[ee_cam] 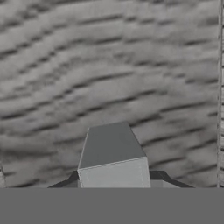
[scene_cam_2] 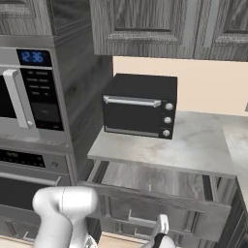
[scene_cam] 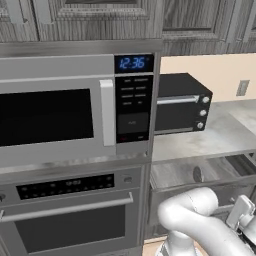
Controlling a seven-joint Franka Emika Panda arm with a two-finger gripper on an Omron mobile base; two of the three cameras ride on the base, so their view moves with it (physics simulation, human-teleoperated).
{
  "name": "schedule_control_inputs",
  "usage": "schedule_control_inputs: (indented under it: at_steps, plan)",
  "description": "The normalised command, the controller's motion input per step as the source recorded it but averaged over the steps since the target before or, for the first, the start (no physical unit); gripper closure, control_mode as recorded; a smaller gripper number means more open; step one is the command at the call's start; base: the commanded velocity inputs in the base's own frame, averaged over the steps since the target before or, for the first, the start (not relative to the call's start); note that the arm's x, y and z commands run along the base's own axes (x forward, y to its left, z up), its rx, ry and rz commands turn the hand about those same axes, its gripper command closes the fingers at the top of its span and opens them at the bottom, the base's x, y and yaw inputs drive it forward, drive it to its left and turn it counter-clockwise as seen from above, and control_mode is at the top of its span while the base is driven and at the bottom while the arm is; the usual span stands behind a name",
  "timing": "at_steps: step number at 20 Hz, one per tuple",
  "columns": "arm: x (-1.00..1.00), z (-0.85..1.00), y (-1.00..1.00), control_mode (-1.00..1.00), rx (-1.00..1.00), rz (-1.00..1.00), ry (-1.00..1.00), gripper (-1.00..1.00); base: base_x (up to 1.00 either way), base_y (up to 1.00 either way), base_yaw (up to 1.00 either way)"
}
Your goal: Take the pizza cutter from the drawer on the right and place it on the dining counter for cutting.
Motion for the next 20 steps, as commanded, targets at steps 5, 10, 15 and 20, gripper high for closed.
schedule_control_inputs:
  at_steps: [5, 10, 15, 20]
  plan:
    - [-0.55, 0.0, -0.38, -1.0, 0.0, 0.0, 0.01, 1.0, 0.0, 0.0, 0.0]
    - [-0.51, 0.0, -0.36, -1.0, 0.0, 0.0, 0.0, 1.0, 0.0, 0.0, 0.0]
    - [-0.39, 0.0, -0.23, -1.0, 0.0, 0.0, 0.0, 1.0, 0.0, 0.0, 0.0]
    - [-0.45, 0.0, -0.25, -1.0, 0.0, 0.0, 0.0, 1.0, 0.0, 0.0, 0.0]
